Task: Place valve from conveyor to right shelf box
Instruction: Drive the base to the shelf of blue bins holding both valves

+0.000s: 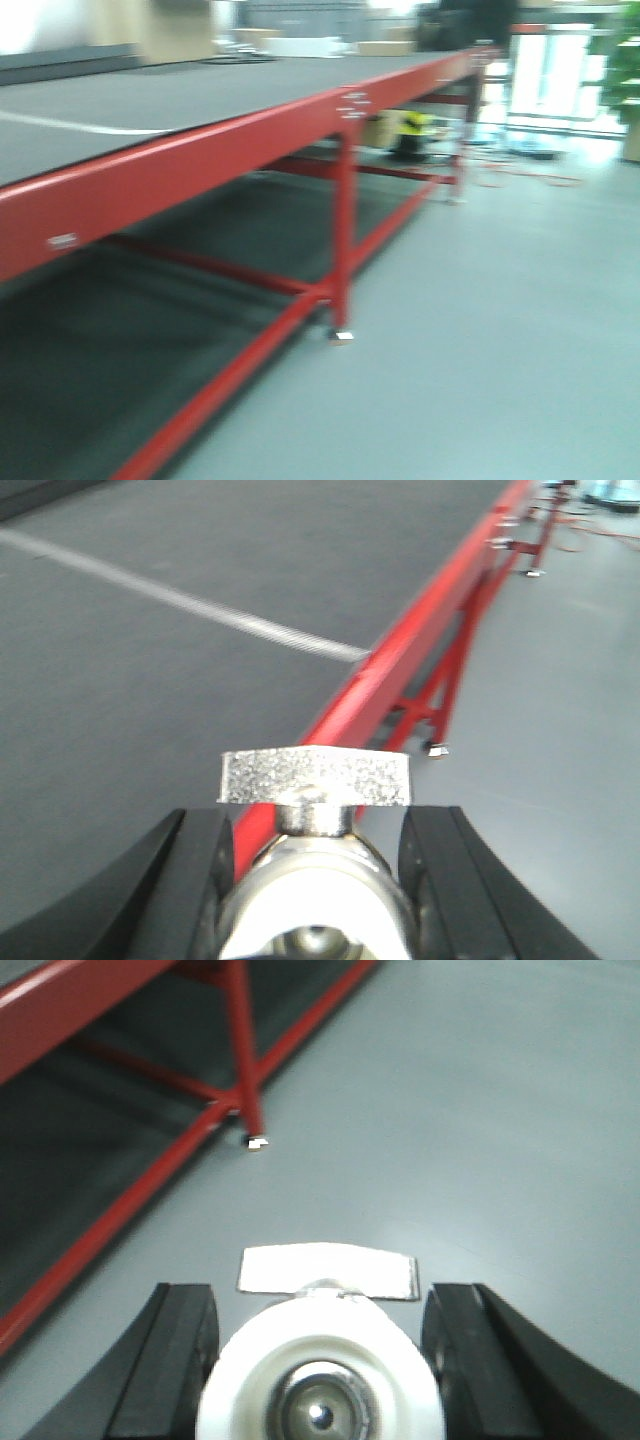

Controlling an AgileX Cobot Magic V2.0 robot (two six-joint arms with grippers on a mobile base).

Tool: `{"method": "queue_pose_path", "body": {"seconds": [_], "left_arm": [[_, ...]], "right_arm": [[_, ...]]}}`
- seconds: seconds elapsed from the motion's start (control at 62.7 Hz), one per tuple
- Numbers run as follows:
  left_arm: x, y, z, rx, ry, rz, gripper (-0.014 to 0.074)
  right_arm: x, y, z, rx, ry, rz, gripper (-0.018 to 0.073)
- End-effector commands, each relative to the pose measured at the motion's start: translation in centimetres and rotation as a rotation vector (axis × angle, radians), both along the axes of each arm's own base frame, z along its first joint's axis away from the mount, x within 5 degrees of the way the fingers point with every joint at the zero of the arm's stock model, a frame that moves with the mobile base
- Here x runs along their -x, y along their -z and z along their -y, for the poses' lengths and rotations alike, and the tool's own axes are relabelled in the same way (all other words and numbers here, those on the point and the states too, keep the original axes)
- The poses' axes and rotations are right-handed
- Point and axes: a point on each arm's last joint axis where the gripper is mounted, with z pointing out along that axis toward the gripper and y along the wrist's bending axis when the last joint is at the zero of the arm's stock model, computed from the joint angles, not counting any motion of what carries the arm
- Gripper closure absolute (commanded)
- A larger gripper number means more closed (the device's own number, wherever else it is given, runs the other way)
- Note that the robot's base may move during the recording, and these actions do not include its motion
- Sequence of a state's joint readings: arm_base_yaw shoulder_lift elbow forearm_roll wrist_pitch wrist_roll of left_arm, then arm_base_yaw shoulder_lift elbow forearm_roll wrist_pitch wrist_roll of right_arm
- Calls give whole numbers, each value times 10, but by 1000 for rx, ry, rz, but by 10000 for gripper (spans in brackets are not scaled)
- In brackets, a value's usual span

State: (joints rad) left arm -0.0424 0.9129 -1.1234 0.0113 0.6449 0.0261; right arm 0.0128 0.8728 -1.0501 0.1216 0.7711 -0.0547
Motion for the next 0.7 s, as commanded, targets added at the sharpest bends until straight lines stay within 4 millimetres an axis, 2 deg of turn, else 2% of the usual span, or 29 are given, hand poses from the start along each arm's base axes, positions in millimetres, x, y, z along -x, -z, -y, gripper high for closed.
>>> {"method": "queue_pose_path", "body": {"seconds": [0.0,0.686], "left_arm": [[2,-11,1,9,5,80,708],[2,-11,1,9,5,80,708]], "right_arm": [[0,-10,1,0,13,87,725],[0,-10,1,0,13,87,725]]}}
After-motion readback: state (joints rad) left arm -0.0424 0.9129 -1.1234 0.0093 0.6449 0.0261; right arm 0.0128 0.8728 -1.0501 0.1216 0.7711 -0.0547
